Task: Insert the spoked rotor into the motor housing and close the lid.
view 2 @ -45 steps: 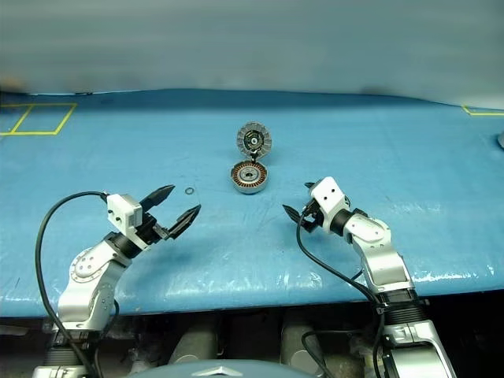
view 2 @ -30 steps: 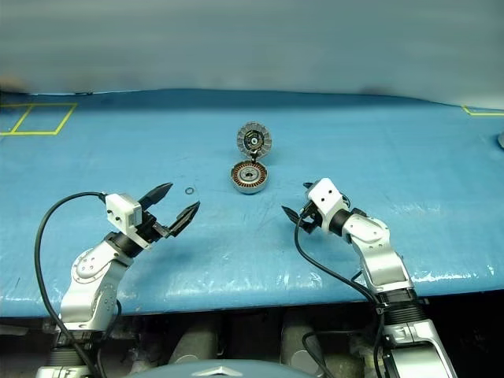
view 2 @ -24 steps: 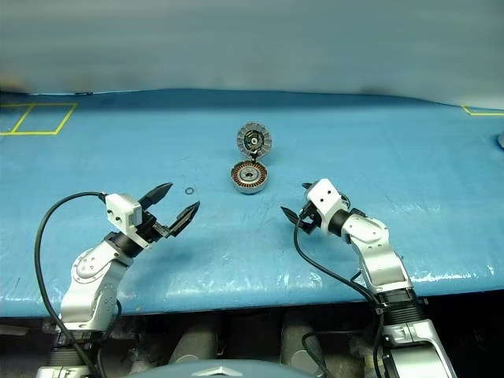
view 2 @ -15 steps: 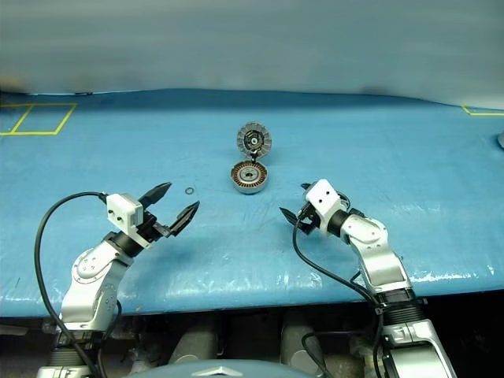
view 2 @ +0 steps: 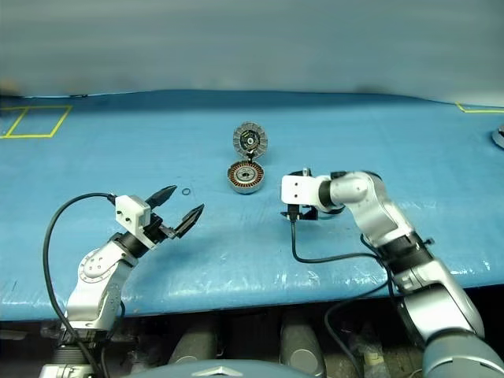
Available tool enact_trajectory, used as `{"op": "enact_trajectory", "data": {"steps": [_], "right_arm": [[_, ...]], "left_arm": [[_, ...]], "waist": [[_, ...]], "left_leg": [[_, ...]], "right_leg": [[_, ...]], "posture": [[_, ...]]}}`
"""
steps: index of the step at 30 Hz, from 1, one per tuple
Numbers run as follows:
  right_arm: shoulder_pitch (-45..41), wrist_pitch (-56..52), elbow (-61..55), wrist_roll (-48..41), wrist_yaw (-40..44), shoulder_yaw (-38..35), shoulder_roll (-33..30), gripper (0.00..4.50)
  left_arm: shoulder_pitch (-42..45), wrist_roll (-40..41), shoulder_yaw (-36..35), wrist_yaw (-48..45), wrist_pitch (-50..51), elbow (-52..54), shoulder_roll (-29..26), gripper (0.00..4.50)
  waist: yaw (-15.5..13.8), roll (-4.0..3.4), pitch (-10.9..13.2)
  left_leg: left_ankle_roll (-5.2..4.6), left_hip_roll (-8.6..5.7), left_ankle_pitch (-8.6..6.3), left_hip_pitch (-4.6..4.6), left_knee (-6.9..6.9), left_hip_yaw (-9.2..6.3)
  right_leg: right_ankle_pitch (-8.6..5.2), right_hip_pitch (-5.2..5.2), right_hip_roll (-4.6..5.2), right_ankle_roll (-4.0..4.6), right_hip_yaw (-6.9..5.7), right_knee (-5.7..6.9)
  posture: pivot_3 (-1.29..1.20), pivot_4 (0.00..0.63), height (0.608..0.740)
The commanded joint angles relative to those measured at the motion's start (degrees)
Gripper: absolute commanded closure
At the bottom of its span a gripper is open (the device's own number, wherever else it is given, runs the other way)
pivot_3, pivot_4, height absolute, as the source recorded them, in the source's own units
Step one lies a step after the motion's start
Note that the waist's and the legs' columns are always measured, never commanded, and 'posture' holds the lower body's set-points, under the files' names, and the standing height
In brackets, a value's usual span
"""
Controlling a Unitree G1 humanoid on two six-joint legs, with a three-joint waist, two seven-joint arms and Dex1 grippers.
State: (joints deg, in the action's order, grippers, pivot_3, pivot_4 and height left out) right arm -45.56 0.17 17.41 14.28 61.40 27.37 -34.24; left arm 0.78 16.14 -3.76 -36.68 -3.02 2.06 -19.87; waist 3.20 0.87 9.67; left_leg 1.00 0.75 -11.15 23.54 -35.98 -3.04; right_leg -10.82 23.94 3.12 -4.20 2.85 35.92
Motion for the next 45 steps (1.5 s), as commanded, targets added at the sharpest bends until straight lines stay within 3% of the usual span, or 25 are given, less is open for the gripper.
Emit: {"op": "enact_trajectory", "data": {"steps": [1, 7, 14, 23, 45], "right_arm": [[-5.8, 4.6, 7.2, 3.8, 2.6, 3.9, 3.0, 0.14], [-17.5, 11.8, 25.2, 9.4, 1.6, 8.6, 11.6, 0.14], [-24.8, 17.4, 39.0, 13.7, -3.9, 9.1, 16.3, 0.14], [-27.7, 20.0, 48.3, 16.8, -6.3, 10.0, 20.7, 0.14], [-30.1, 19.5, 56.0, 20.1, -9.2, 9.9, 26.2, 0.14]], "left_arm": [[0.2, -0.7, 0.2, 0.6, -1.6, 0.4, 0.4, 0.00], [-3.1, -0.8, 0.6, 2.4, -2.0, 2.6, 1.7, 0.00], [-5.4, -0.6, 0.7, 3.6, -2.2, 4.3, 2.0, 0.00], [-6.3, -0.8, 0.6, 4.9, -2.2, 5.1, 2.1, 0.00], [-9.3, -0.4, 0.4, 6.8, -2.2, 6.3, 2.0, 0.00]], "waist": [[-0.1, 0.02, 0.0], [-0.6, -0.03, 0.0], [-0.7, -0.05, 0.1], [0.1, -0.06, 0.1], [0.6, -0.09, 0.1]], "left_leg": [[0.00, -0.01, 0.00, 0.03, 0.03, -0.03], [0.01, -0.11, -0.06, 0.18, 0.11, -0.06], [0.03, -0.08, -0.05, 0.16, 0.14, -0.07], [0.03, -0.06, -0.05, 0.14, 0.22, -0.06], [0.03, -0.05, -0.05, 0.14, 0.32, -0.05]], "right_leg": [[0.00, 0.01, 0.00, 0.00, -0.01, -0.01], [0.16, 0.14, 0.06, 0.26, 0.02, -0.07], [0.08, 0.18, 0.04, 0.29, -0.03, 0.02], [0.12, 0.23, 0.04, 0.38, -0.02, 0.05], [0.10, 0.34, 0.02, 0.45, -0.01, 0.12]], "posture": [[0.00, 0.150, 0.740], [0.00, 0.150, 0.740], [0.00, 0.150, 0.740], [0.00, 0.150, 0.740], [0.00, 0.150, 0.740]]}}
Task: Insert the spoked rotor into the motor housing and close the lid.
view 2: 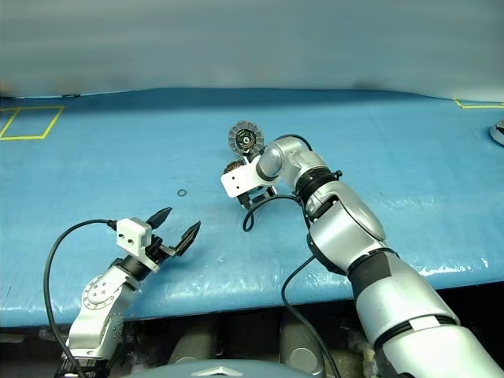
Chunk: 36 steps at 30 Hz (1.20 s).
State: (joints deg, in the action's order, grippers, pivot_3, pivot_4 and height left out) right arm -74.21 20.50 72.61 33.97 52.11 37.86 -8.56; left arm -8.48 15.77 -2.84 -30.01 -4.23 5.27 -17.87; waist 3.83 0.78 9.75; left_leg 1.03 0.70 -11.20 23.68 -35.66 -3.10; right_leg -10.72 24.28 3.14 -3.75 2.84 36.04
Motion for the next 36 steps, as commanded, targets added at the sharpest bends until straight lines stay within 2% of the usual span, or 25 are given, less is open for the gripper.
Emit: {"op": "enact_trajectory", "data": {"steps": [1, 3, 6, 8, 12, 16, 19, 22, 25, 29, 32, 36], "right_arm": [[-1.3, -1.1, 1.1, 0.5, 0.3, -0.6, 0.7, 0.32], [-1.1, -1.5, 1.5, 0.5, 0.6, -0.7, 0.8, 0.78], [-0.9, -1.1, 1.5, 1.1, -1.0, -0.5, 0.5, 1.71], [-0.6, -0.8, 1.5, 0.9, -0.8, -0.8, 0.2, 1.71], [0.3, 0.6, 0.6, 0.1, 0.2, -1.5, -1.0, 2.49], [3.2, 2.7, -3.1, -1.6, 2.3, -2.8, -3.3, 2.50], [9.5, 2.3, -12.3, -4.0, 5.7, -4.1, -6.6, 2.50], [18.0, -2.4, -26.0, -6.0, 7.9, -5.7, -10.0, 2.50], [30.2, -9.8, -44.9, -7.2, 10.2, -6.6, -13.7, 2.50], [41.6, -18.7, -62.8, -6.9, 11.5, -6.2, -15.6, 2.50], [46.8, -23.1, -71.0, -6.5, 12.2, -5.0, -16.0, 2.50], [49.8, -25.1, -75.5, -5.2, 12.1, -3.5, -16.4, 2.50]], "left_arm": [[0.1, -0.1, -0.5, 0.2, -1.0, 3.0, 0.0, 0.00], [0.3, -0.2, -0.5, 0.3, -1.0, 3.0, 0.0, 0.00], [0.4, -0.2, -0.6, 0.3, -1.0, 2.9, -0.1, 0.00], [0.5, -0.2, -0.6, 0.3, -1.0, 2.9, -0.1, 0.00], [0.8, -0.3, -0.5, 0.2, -0.9, 2.7, -0.3, 0.00], [1.2, -0.2, -0.3, 0.1, -0.8, 2.5, -0.2, 0.00], [1.3, 0.0, -0.2, -0.5, -0.4, 2.1, -0.5, 0.00], [1.5, 0.0, 0.1, -1.1, -0.2, 1.3, -0.8, 0.00], [2.3, 0.0, 0.2, -1.9, 0.4, 0.4, -1.2, 0.00], [3.5, -0.1, 0.4, -2.8, 1.0, -0.3, -1.6, 0.00], [4.1, -0.2, 0.7, -3.3, 1.4, -0.8, -1.5, 0.00], [4.4, -0.1, 0.9, -3.6, 1.5, -1.0, -1.4, 0.00]], "waist": [[0.0, 0.00, 0.0], [0.0, 0.00, 0.0], [0.0, -0.01, 0.0], [0.0, -0.01, 0.0], [-0.1, -0.01, 0.0], [-0.3, 0.00, 0.0], [-0.4, 0.01, 0.0], [-0.5, 0.02, -0.1], [-0.6, 0.00, -0.3], [-0.9, 0.00, -0.5], [-0.7, 0.08, -0.7], [-0.6, 0.21, -1.0]], "left_leg": [[0.00, 0.00, 0.00, 0.00, 0.00, 0.00], [0.00, 0.00, 0.00, -0.01, -0.01, 0.00], [0.01, 0.00, 0.01, -0.03, -0.01, 0.00], [0.01, 0.00, 0.01, -0.03, 0.00, 0.00], [0.01, 0.00, 0.01, -0.02, 0.00, -0.01], [0.01, -0.02, 0.01, -0.01, 0.00, -0.01], [0.01, -0.03, 0.01, -0.05, 0.00, -0.08], [0.01, -0.04, 0.00, -0.20, 0.00, -0.17], [0.01, -0.05, 0.00, -0.36, -0.02, -0.21], [0.02, -0.03, -0.01, -0.67, 0.00, -0.17], [0.03, 0.04, -0.02, -0.87, -0.01, -0.11], [0.06, 0.08, -0.03, -0.92, -0.05, -0.05]], "right_leg": [[0.00, 0.00, 0.00, 0.00, 0.00, 0.00], [0.00, -0.01, 0.00, 0.00, 0.00, 0.01], [0.00, -0.02, 0.00, 0.00, 0.00, 0.01], [0.00, -0.02, 0.00, 0.00, 0.00, 0.02], [0.00, -0.02, 0.00, 0.01, 0.00, 0.03], [0.00, -0.04, 0.00, 0.00, 0.01, 0.02], [0.00, -0.14, 0.00, 0.00, -0.01, 0.00], [-0.03, -0.37, 0.00, -0.03, -0.06, -0.04], [-0.19, -0.54, 0.00, -0.20, -0.09, -0.01], [-0.32, -0.80, 0.00, -0.25, -0.10, 0.00], [-0.35, -0.92, 0.00, -0.22, -0.11, 0.02], [-0.35, -0.91, 0.01, -0.22, -0.10, 0.02]], "posture": [[0.00, 0.150, 0.740], [0.00, 0.150, 0.740], [0.00, 0.150, 0.740], [0.00, 0.150, 0.740], [0.00, 0.150, 0.740], [0.00, 0.150, 0.740], [0.00, 0.150, 0.740], [0.00, 0.150, 0.740], [0.00, 0.150, 0.740], [0.00, 0.150, 0.740], [0.00, 0.150, 0.740], [0.00, 0.150, 0.740]]}}
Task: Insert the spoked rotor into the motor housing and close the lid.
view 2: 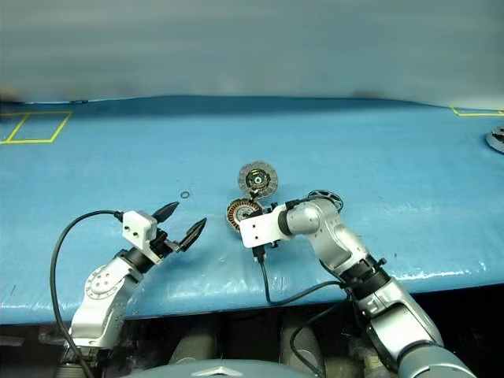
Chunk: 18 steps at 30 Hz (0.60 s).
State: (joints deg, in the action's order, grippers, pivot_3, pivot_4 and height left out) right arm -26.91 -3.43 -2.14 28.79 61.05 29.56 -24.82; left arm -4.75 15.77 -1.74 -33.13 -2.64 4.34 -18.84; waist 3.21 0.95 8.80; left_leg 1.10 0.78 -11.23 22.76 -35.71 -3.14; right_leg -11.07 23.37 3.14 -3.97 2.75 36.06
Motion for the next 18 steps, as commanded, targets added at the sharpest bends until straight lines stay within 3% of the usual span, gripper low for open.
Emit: {"op": "enact_trajectory", "data": {"steps": [1, 6, 8, 16, 18], "right_arm": [[2.5, -1.1, -0.9, 0.5, 3.1, 5.2, -0.2, 2.50], [0.8, 0.1, 1.0, 1.8, 4.4, 6.8, -1.5, 2.50], [0.0, 1.8, 0.7, 1.2, 1.1, 5.2, -0.7, 2.50], [2.2, -3.4, -13.3, -6.0, 4.7, 0.1, -2.6, 2.50], [3.0, -2.5, -12.6, -5.4, 4.7, 1.2, -4.0, 1.76]], "left_arm": [[0.7, 0.0, -0.3, -0.6, -0.1, -0.1, -0.5, 0.00], [1.0, 0.0, -0.6, -0.9, 0.1, -0.4, -0.5, 0.00], [1.0, 0.0, -0.6, -0.8, 0.1, -0.3, -0.5, 0.00], [0.8, 0.0, -0.3, -0.7, -0.2, -0.9, 0.3, 0.00], [1.5, -0.1, -0.2, -0.9, -0.3, -1.6, 0.5, 0.00]], "waist": [[0.0, 0.09, -0.1], [0.0, 0.19, -0.1], [-0.1, 0.27, -0.2], [-0.4, 0.22, -0.1], [-0.7, 0.22, -0.1]], "left_leg": [[0.01, 0.00, 0.00, 0.00, 0.00, 0.01], [0.05, 0.01, -0.03, 0.01, 0.02, 0.01], [0.06, 0.01, -0.04, 0.01, 0.04, 0.01], [0.07, 0.03, -0.05, 0.29, 0.10, 0.01], [0.07, 0.03, -0.05, 0.36, 0.10, 0.00]], "right_leg": [[0.00, 0.01, 0.00, 0.00, 0.00, 0.00], [-0.02, 0.03, 0.00, 0.03, -0.01, -0.03], [-0.02, 0.03, 0.00, 0.04, -0.02, -0.04], [-0.04, 0.30, 0.00, 0.06, -0.03, -0.04], [-0.04, 0.34, 0.00, 0.06, -0.05, -0.06]], "posture": [[0.00, 0.150, 0.740], [0.00, 0.150, 0.740], [0.00, 0.150, 0.740], [0.00, 0.150, 0.740], [0.00, 0.150, 0.740]]}}
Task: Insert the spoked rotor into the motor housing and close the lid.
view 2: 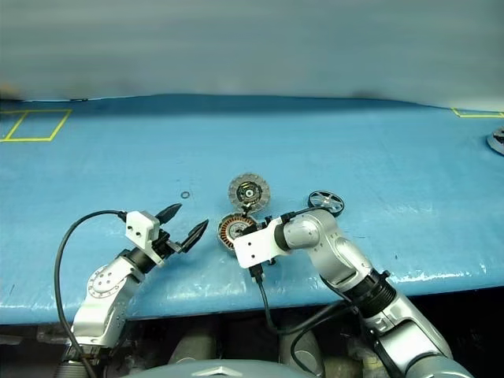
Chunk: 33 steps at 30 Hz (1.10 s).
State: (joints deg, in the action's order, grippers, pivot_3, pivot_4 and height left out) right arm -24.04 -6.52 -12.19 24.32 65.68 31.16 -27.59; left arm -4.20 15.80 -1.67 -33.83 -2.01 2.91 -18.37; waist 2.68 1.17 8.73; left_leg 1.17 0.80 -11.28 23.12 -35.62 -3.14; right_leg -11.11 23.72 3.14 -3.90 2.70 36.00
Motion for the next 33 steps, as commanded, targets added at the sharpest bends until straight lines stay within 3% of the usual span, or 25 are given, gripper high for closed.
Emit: {"op": "enact_trajectory", "data": {"steps": [1, 5, 9, 16, 26, 33], "right_arm": [[0.2, 1.5, -1.7, 0.1, -1.4, -0.2, -1.4, 1.45], [-0.5, 2.5, -0.7, 1.9, -5.7, -0.5, -1.1, 0.17], [-0.8, 1.9, -2.3, 2.0, -8.2, -2.2, -0.8, 0.17], [0.7, -4.4, -9.4, -3.9, -4.8, -6.9, -4.0, 0.17], [4.6, -9.0, -10.2, -6.4, -5.2, -6.7, -5.5, 0.17], [6.7, -14.0, -12.9, -15.2, -11.5, -18.1, -2.3, 0.17]], "left_arm": [[1.4, -0.2, -0.1, -0.3, -1.0, -0.5, 0.1, 0.00], [2.6, -0.2, 0.1, -0.7, -1.0, -1.1, 0.1, 0.00], [2.5, -0.2, 0.0, -1.1, -0.9, -0.9, -0.1, 0.00], [0.7, 1.4, -1.6, -4.3, 0.5, 1.1, -3.8, 0.00], [1.8, 1.2, -2.5, -4.5, 0.6, 0.8, -5.9, 0.00], [4.7, 2.0, -4.8, -4.7, -0.8, -2.1, -6.5, 0.00]], "waist": [[-0.3, 0.00, 0.0], [-0.6, 0.01, 0.0], [-0.6, 0.02, 0.0], [-0.7, 0.00, 0.1], [-1.1, 0.00, 0.1], [-1.3, 0.01, 0.2]], "left_leg": [[0.00, 0.00, 0.00, 0.00, -0.01, 0.00], [0.01, 0.00, 0.00, 0.00, -0.11, 0.00], [0.02, 0.00, -0.01, 0.04, -0.12, 0.01], [0.02, 0.00, -0.01, 0.27, -0.11, -0.08], [0.04, 0.00, -0.02, 0.41, -0.23, -0.16], [0.04, 0.00, -0.02, 0.46, -0.25, -0.17]], "right_leg": [[0.00, 0.00, 0.00, 0.00, -0.01, 0.00], [0.00, -0.03, 0.00, -0.01, -0.01, 0.00], [0.00, 0.00, 0.01, -0.01, -0.01, -0.01], [0.00, 0.16, 0.01, 0.00, -0.10, -0.02], [0.00, 0.20, 0.06, 0.00, -0.20, -0.06], [0.00, 0.22, 0.05, -0.01, -0.22, -0.05]], "posture": [[0.00, 0.150, 0.740], [0.00, 0.150, 0.740], [0.00, 0.150, 0.740], [0.00, 0.150, 0.740], [0.00, 0.150, 0.740], [0.00, 0.150, 0.740]]}}
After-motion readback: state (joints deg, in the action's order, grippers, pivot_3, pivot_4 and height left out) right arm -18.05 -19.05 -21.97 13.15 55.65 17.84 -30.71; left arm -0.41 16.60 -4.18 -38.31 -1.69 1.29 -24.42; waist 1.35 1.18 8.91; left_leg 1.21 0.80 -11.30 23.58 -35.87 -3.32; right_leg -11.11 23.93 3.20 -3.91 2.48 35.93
